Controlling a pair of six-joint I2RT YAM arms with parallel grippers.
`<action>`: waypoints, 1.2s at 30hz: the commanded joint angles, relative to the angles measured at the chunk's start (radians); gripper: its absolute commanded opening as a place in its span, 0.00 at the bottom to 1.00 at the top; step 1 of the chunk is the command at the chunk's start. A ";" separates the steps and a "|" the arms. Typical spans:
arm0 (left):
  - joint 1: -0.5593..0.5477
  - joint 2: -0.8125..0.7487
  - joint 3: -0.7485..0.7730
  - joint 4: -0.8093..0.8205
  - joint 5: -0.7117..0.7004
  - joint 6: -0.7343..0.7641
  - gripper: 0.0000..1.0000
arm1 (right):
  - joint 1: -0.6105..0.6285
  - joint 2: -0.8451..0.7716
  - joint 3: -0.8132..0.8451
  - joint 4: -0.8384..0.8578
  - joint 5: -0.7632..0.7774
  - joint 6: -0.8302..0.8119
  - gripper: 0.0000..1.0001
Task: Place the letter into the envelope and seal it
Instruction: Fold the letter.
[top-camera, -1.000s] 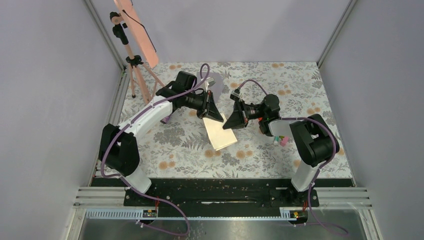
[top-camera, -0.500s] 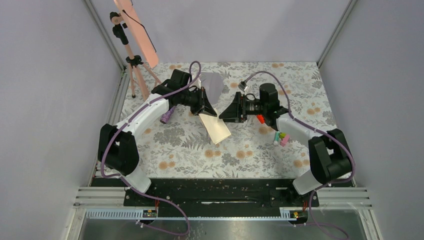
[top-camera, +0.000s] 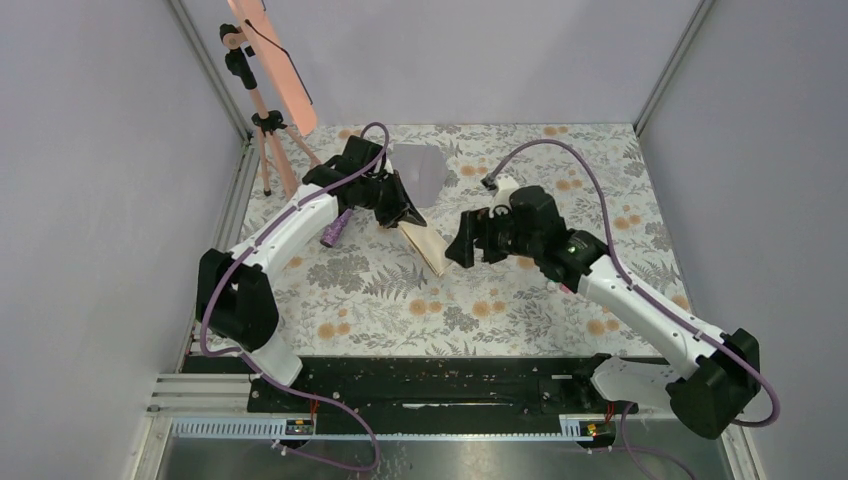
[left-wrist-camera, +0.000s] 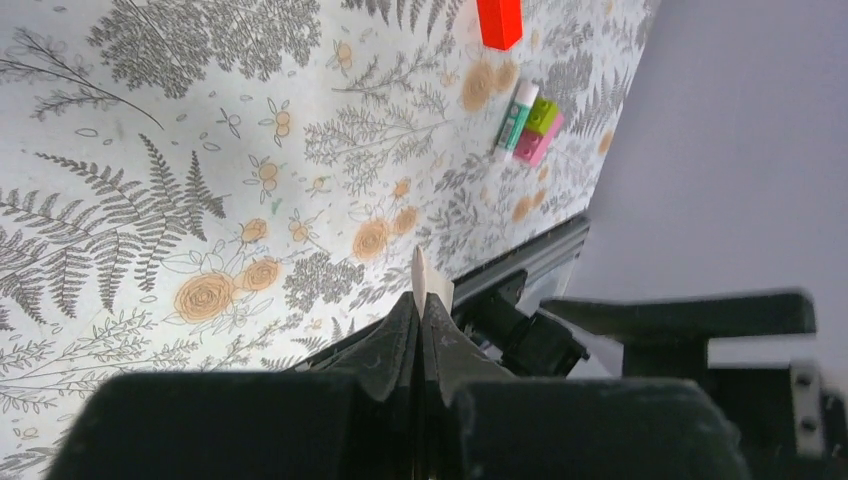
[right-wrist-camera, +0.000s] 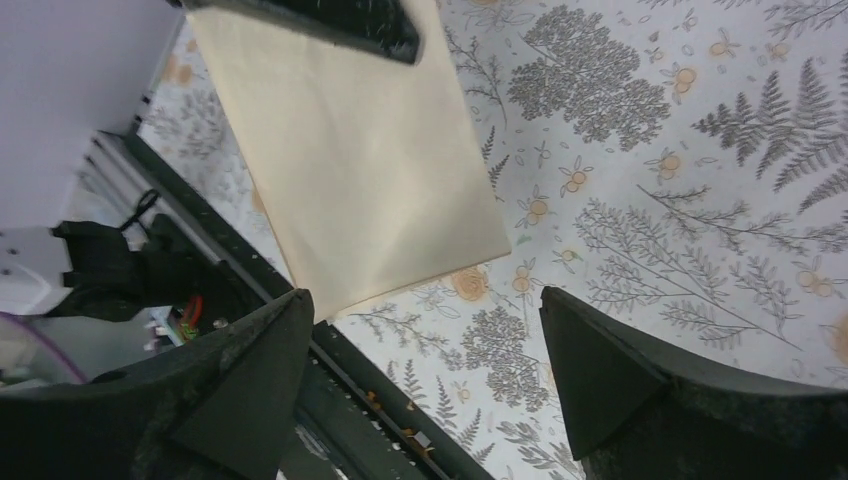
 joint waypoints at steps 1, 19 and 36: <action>-0.016 -0.010 0.125 -0.086 -0.164 -0.090 0.00 | 0.144 -0.021 0.067 -0.141 0.362 -0.120 0.91; -0.030 -0.004 0.101 -0.100 -0.170 -0.173 0.00 | 0.508 0.162 0.176 0.027 0.761 -0.265 0.85; -0.031 0.001 0.079 -0.099 -0.149 -0.162 0.00 | 0.563 0.430 0.407 -0.090 0.980 -0.443 0.36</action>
